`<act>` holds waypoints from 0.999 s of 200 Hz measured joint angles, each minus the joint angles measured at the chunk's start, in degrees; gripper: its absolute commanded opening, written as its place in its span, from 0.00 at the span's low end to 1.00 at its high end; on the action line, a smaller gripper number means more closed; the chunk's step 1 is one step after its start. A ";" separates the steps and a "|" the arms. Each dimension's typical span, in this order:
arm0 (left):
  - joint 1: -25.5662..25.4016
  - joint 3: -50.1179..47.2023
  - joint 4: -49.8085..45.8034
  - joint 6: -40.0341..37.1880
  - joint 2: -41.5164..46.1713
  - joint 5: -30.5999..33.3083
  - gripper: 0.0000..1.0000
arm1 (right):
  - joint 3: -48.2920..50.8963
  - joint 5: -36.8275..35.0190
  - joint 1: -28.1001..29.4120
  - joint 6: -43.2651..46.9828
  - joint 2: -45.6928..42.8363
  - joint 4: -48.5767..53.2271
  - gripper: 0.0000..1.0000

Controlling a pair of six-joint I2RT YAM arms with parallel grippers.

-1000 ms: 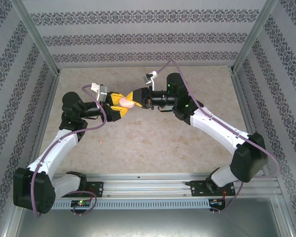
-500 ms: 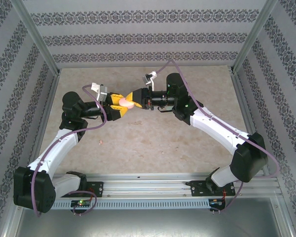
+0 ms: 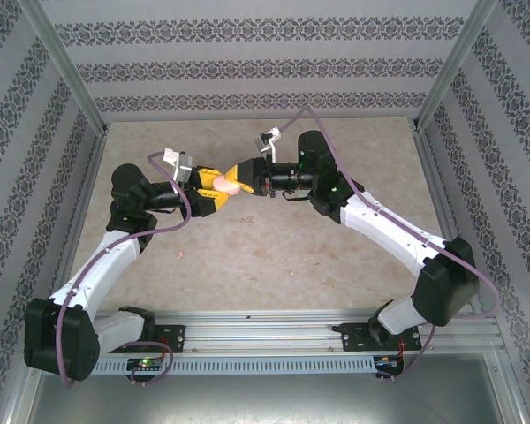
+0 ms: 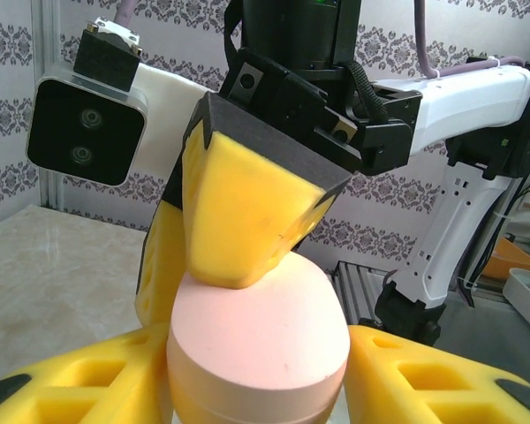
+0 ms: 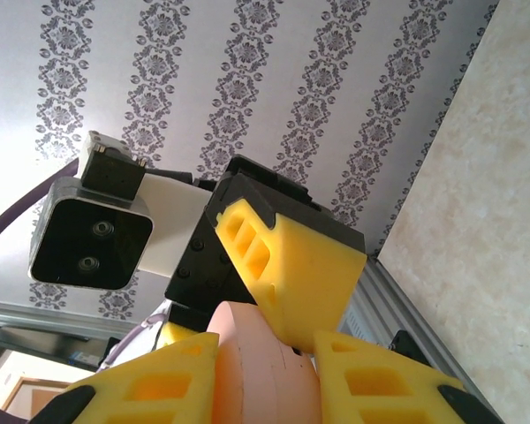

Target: Insert wireless bluetooth earbuds into charging case

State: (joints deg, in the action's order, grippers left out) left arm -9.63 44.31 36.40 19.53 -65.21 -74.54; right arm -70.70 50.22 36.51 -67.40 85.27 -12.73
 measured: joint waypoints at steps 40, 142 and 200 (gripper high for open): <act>0.02 0.00 -0.28 -0.48 0.00 0.00 0.37 | 0.00 0.28 0.00 -0.22 0.00 0.00 0.29; 0.00 0.48 -1.64 -0.57 0.00 -1.49 0.31 | -0.98 -5.51 -1.86 26.29 -8.87 16.24 0.74; 0.00 1.42 -3.54 -0.13 0.00 -3.34 0.29 | -9.42 -10.38 3.13 55.41 -12.31 32.59 0.79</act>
State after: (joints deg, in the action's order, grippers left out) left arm -9.63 45.74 32.86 19.40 -65.21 -77.89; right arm -80.12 39.83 39.64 -11.99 72.97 19.86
